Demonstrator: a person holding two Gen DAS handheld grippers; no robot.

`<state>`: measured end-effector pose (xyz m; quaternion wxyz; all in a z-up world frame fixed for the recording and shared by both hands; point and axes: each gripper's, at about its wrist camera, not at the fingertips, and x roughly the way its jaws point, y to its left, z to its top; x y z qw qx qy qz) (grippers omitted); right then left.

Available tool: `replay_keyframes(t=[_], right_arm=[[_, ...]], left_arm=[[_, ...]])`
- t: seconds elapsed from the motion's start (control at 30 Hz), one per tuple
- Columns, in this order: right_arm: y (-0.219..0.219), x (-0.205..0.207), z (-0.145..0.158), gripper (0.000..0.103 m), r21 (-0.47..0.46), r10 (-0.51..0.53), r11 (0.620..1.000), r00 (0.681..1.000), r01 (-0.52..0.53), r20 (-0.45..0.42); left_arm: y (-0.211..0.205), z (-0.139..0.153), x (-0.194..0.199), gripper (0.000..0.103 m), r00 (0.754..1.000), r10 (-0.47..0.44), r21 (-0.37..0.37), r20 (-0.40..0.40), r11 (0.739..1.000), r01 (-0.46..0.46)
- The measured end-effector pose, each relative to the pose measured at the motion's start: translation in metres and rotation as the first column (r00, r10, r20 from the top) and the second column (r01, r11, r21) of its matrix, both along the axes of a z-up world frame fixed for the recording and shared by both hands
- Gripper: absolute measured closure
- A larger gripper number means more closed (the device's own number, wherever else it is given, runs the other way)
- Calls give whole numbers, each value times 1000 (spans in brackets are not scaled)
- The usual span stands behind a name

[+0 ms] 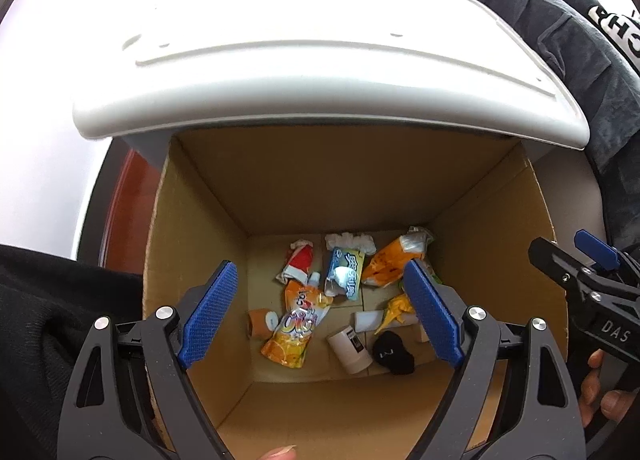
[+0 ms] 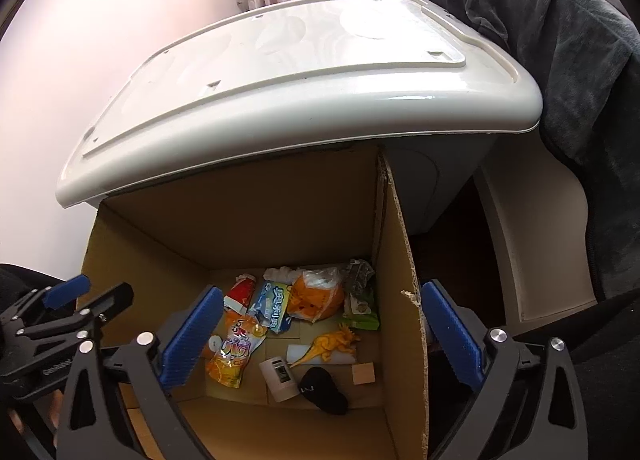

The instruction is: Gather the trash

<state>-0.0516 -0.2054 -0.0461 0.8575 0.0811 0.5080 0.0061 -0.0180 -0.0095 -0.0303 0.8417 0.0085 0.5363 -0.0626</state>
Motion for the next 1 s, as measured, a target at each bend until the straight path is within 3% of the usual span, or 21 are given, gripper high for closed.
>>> replay_keyframes(t=[1.0], right_arm=[[-1, -1, -1, 6, -43, -13, 999, 1000, 13, -2]], left_arm=[[-1, 2, 1, 20, 1000, -19, 6, 14, 1000, 18]])
